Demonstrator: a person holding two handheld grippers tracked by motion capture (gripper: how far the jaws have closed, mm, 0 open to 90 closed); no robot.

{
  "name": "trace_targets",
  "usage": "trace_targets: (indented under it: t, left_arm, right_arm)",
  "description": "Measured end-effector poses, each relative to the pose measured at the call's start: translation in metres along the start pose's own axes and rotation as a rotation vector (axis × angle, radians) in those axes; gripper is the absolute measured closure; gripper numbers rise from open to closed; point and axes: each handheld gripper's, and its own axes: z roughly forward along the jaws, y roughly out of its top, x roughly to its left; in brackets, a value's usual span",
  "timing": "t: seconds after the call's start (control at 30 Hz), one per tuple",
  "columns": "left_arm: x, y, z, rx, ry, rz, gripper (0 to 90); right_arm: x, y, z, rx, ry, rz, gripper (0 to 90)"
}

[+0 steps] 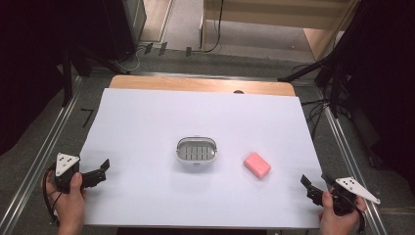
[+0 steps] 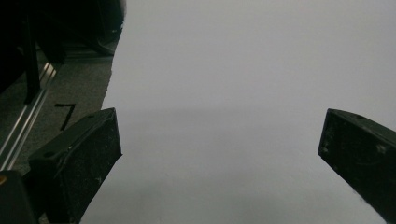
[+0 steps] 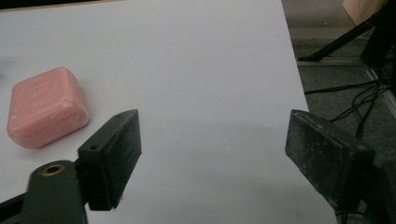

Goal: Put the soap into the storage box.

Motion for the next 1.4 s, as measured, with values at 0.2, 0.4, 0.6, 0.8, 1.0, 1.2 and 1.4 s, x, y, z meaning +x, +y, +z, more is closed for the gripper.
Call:
trace_targets:
  t: [0.2, 0.4, 0.6, 0.8, 1.0, 1.2, 1.4]
  left_arm:
    - [-0.001, 0.0, 0.0, 0.004, 0.007, 0.01, 0.0]
    - [-0.002, 0.0, 0.0, 0.001, 0.012, 0.017, 0.0]
    - [-0.003, 0.0, 0.001, 0.01, 0.015, 0.026, 0.0]
    - [-0.005, 0.0, 0.002, 0.017, 0.022, 0.043, 0.0]
    - [-0.007, 0.0, 0.002, 0.025, 0.033, 0.068, 0.0]
    - [-0.008, 0.0, 0.003, 0.03, 0.033, 0.072, 0.0]
    - [-0.01, 0.0, 0.003, 0.035, 0.038, 0.088, 0.0]
  right_arm:
    - [0.009, 0.002, 0.002, 0.024, -0.054, -0.073, 35.6]
    - [0.006, 0.009, 0.004, 0.03, 0.032, -0.082, 36.8]
    - [0.021, 0.025, 0.007, 0.166, 0.069, -0.156, 27.0]
    - [0.031, 0.032, 0.02, 0.273, 0.087, -0.2, 15.5]
    - [0.038, 0.039, 0.027, 0.354, 0.105, -0.242, 13.1]
    - [0.046, 0.049, 0.037, 0.466, 0.111, -0.302, 4.9]
    - [0.055, 0.054, 0.047, 0.547, 0.122, -0.339, 0.0]
